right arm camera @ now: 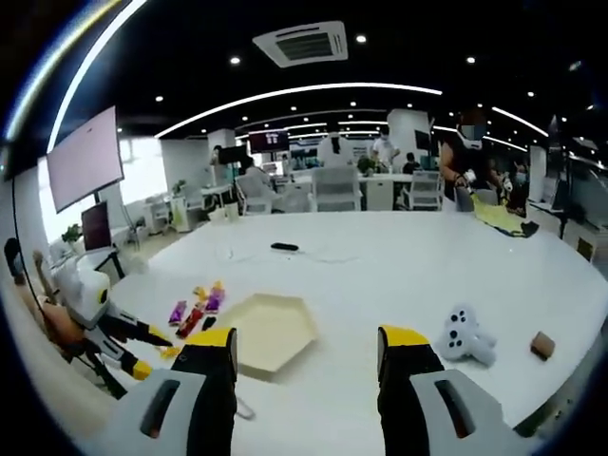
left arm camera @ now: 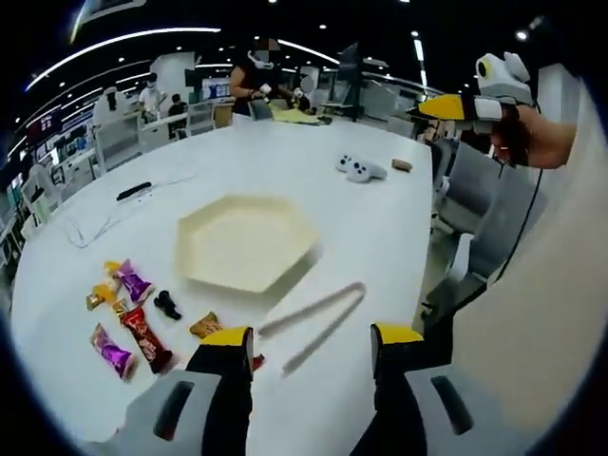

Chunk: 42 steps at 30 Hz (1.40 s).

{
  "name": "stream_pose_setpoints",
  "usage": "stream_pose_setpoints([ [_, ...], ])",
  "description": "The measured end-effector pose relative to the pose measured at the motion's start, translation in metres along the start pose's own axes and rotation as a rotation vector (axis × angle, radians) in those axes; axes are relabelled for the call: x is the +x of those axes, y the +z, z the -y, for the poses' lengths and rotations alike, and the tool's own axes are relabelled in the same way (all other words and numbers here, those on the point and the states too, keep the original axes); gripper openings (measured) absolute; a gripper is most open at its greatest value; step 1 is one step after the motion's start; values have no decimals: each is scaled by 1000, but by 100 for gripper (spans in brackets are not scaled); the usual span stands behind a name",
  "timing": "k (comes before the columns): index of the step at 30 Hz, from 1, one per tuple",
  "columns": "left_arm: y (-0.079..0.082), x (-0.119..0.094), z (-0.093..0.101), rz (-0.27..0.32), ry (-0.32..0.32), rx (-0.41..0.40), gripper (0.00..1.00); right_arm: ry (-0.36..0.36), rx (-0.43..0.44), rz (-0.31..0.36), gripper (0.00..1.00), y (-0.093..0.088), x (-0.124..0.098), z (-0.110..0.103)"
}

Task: Place the target food into the container with the food tongs after gripping and lifting it, then release it inside without dropping or visibly crushing the food.

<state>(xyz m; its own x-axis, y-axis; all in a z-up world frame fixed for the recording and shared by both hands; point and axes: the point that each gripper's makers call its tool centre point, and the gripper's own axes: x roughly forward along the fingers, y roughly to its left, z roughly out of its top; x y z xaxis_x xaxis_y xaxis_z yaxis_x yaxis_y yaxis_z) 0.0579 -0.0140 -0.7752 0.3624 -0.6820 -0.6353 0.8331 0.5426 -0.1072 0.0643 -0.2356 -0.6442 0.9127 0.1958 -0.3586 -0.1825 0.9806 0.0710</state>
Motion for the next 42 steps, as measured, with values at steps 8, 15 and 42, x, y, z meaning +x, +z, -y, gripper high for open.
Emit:
stream_pose_setpoints([
  [8,-8,4,2,-25,-19,0,42,-12,1,-8,60,-2,-3,1],
  [15,-10,8,0,-47,-21,19,38,-25,4,-13,60,-4,-5,4],
  [42,-16,22,-7,-45,1,4,28,-61,9,-38,59,-12,-12,12],
])
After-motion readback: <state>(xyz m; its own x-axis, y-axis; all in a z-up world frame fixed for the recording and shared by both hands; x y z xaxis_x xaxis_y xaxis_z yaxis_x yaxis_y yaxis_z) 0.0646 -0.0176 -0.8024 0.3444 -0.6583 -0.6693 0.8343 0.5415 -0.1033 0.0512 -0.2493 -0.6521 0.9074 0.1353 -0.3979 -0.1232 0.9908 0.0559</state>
